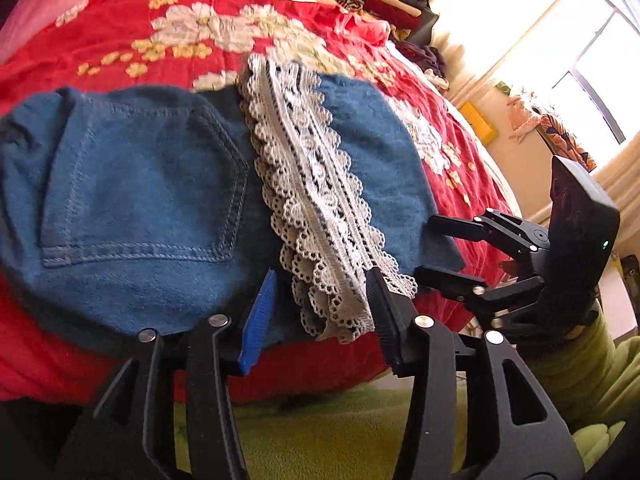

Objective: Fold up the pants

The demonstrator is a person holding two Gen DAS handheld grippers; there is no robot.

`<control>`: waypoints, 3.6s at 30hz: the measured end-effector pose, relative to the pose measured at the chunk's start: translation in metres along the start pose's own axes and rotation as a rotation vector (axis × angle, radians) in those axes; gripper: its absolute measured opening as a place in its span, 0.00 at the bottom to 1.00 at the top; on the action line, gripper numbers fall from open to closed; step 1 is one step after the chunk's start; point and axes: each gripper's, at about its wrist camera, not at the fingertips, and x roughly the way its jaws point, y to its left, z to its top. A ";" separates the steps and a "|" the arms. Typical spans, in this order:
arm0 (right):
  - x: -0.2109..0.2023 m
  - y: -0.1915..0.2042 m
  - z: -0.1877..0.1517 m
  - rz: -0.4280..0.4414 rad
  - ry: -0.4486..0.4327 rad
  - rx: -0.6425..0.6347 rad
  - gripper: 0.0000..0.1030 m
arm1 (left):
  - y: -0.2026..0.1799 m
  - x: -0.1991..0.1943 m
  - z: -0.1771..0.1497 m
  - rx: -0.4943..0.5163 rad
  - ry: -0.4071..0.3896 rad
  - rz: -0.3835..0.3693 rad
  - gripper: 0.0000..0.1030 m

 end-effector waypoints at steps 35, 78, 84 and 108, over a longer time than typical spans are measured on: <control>0.000 -0.068 0.064 -0.142 -0.116 0.209 0.73 | -0.029 -0.006 0.005 0.171 -0.068 0.189 0.62; -0.044 0.024 0.139 -0.093 -0.256 0.054 0.96 | 0.050 -0.128 0.004 -0.062 -0.351 0.328 0.91; -0.032 0.038 0.156 -0.050 -0.233 0.023 0.96 | 0.067 -0.134 0.000 -0.101 -0.351 0.344 0.91; 0.087 0.107 0.212 0.128 0.030 -0.147 0.96 | 0.122 -0.087 -0.014 -0.209 -0.230 0.321 0.88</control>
